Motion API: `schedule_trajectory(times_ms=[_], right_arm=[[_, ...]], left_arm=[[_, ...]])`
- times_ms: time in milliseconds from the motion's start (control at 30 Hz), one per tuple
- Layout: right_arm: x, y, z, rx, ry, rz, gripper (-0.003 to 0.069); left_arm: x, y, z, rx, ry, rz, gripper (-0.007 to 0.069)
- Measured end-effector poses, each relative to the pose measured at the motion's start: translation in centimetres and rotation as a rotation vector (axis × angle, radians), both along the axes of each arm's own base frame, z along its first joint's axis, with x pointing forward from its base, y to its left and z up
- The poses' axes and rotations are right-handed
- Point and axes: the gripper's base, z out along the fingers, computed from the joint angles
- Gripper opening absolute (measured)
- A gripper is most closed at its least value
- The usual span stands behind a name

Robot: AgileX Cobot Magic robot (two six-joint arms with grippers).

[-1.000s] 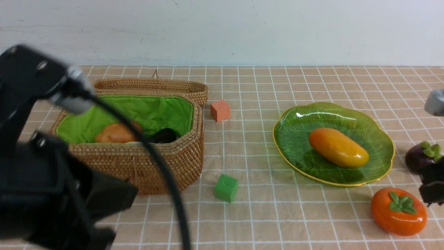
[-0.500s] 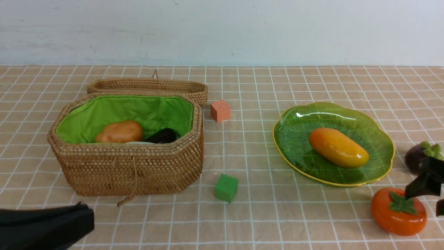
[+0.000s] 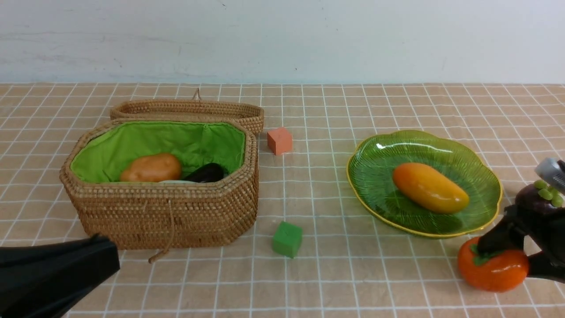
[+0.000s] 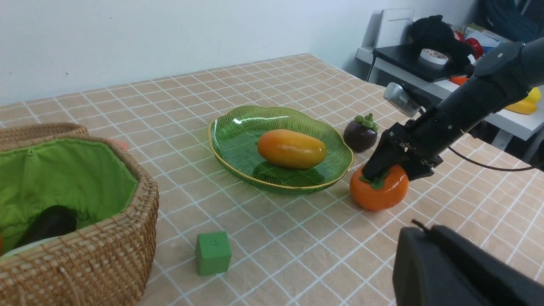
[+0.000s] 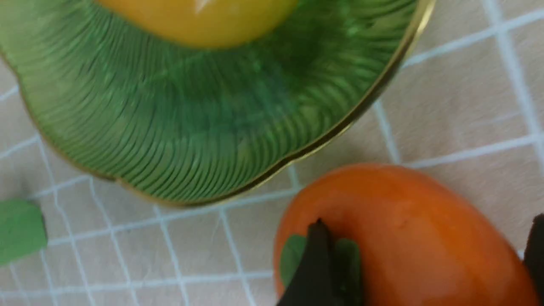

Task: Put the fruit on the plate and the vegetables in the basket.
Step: Grab a tomato with your right arm and place it on the plate on the right.

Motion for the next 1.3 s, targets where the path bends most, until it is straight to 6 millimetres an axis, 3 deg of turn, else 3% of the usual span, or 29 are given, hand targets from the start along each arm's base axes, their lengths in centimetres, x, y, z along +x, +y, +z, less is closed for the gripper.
schedule_trajectory(times_ms=[133,333,400,433,467,500,567,667,733,800,833,967,1133,1300], right_arm=[[-0.3,0.5,-0.1,0.024,0.032,0.046,0.0514],[-1.1,0.9,1.0,0.061,0.08,0.124,0.0514],[-1.5,1.1,3.5,0.051,0.054,0.133,0.0514],[-1.5,1.1,3.7,0.051,0.05,0.134,0.0514],[-1.4,1.2,6.4,0.015,-0.038,0.126,0.0514],[-1.4,1.2,6.4,0.012,-0.04,0.125,0.0514],[0.0,1.2,9.6,-0.086,-0.222,0.079,0.0514],[3.0,0.8,11.4,-0.202,-0.41,0.001,0.0514],[4.2,0.7,11.3,-0.234,-0.448,-0.017,0.0514],[7.1,0.3,10.2,-0.283,-0.488,-0.041,0.0514],[7.5,0.3,9.9,-0.288,-0.489,-0.042,0.0514],[11.6,0.2,6.2,-0.305,-0.455,0.003,0.0514],[13.1,0.5,3.8,-0.286,-0.41,0.06,0.0531],[12.8,0.5,5.0,-0.299,-0.431,0.083,0.0661]], left_arm=[[0.0,0.0,0.0,-0.001,-0.001,0.0,-0.0013],[0.0,0.0,0.0,-0.005,-0.002,0.0,-0.0013],[0.0,0.0,0.2,-0.018,-0.016,0.005,-0.0013],[0.0,0.0,0.2,-0.019,-0.017,0.005,-0.0013],[0.1,0.0,0.5,-0.04,-0.039,0.012,-0.0013],[0.1,0.0,0.5,-0.042,-0.041,0.013,-0.0013],[0.2,0.1,0.9,-0.067,-0.07,0.021,-0.0013],[0.2,0.1,1.0,-0.075,-0.08,0.024,-0.0013],[0.2,0.1,1.0,-0.075,-0.08,0.024,-0.0013],[0.2,0.1,1.0,-0.075,-0.08,0.023,-0.0013],[0.2,0.1,1.0,-0.075,-0.08,0.023,-0.0013],[0.2,0.1,1.0,-0.075,-0.08,0.023,-0.0013],[0.2,0.1,1.0,-0.075,-0.08,0.023,-0.0013],[0.2,0.1,1.0,-0.075,-0.08,0.023,-0.0013]])
